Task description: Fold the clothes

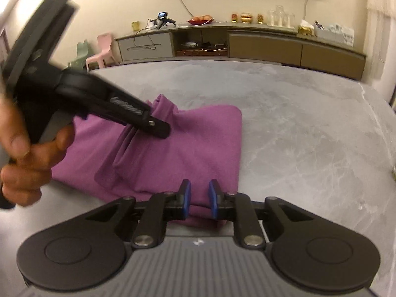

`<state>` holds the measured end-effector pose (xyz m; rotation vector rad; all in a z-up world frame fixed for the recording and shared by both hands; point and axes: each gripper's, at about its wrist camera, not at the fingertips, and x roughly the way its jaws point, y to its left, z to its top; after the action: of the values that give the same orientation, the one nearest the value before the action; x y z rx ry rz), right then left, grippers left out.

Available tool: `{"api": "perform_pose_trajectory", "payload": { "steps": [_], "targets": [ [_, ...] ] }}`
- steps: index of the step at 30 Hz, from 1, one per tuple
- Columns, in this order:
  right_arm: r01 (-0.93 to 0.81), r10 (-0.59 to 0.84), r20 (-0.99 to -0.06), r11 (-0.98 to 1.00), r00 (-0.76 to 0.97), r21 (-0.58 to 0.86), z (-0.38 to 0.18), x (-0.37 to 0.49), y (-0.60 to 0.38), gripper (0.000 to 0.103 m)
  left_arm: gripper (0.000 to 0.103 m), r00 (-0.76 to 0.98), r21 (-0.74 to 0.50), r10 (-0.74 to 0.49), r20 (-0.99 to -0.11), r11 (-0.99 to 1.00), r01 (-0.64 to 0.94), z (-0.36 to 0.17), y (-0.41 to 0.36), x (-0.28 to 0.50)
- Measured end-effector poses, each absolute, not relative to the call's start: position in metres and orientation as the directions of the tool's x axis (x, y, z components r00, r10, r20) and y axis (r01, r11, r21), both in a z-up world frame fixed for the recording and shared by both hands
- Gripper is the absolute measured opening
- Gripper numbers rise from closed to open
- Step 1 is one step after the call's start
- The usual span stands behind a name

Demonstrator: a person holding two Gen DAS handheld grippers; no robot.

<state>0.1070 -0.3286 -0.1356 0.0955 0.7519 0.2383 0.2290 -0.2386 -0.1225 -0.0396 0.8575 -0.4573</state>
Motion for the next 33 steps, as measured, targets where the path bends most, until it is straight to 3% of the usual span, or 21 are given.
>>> {"api": "perform_pose_trajectory", "payload": {
  "steps": [4, 9, 16, 22, 25, 27, 33],
  "targets": [
    [-0.107, 0.246, -0.598, 0.96, 0.763, 0.26, -0.127, 0.108, -0.346, 0.019, 0.017, 0.551, -0.206, -0.384, -0.74, 0.911, 0.359, -0.13, -0.239, 0.234],
    [-0.061, 0.241, -0.702, 0.96, 0.67, 0.272, -0.147, 0.122, -0.358, 0.019, 0.025, 0.546, -0.226, -0.362, -0.755, 0.926, 0.301, -0.142, -0.23, 0.241],
    [-0.042, 0.264, -0.622, 0.937, 0.737, 0.347, -0.133, 0.111, -0.377, 0.021, 0.026, 0.612, -0.214, -0.39, -0.687, 0.915, 0.343, -0.108, -0.232, 0.221],
    [-0.131, 0.263, -0.647, 0.961, 0.716, 0.245, -0.144, 0.12, -0.336, 0.021, 0.026, 0.603, -0.178, -0.383, -0.699, 0.911, 0.371, -0.112, -0.245, 0.224],
    [-0.155, 0.23, -0.675, 0.973, 0.701, 0.171, -0.145, 0.113, -0.327, 0.019, 0.018, 0.593, -0.168, -0.375, -0.712, 0.912, 0.374, -0.118, -0.242, 0.219],
    [-0.168, 0.221, -0.683, 0.975, 0.696, 0.144, -0.143, 0.109, -0.325, 0.019, 0.018, 0.587, -0.161, -0.369, -0.721, 0.912, 0.376, -0.122, -0.241, 0.215],
    [-0.158, 0.228, -0.677, 0.974, 0.7, 0.165, -0.138, 0.104, -0.33, 0.021, 0.017, 0.567, -0.141, -0.352, -0.745, 0.913, 0.383, -0.134, -0.236, 0.204]
  ]
}}
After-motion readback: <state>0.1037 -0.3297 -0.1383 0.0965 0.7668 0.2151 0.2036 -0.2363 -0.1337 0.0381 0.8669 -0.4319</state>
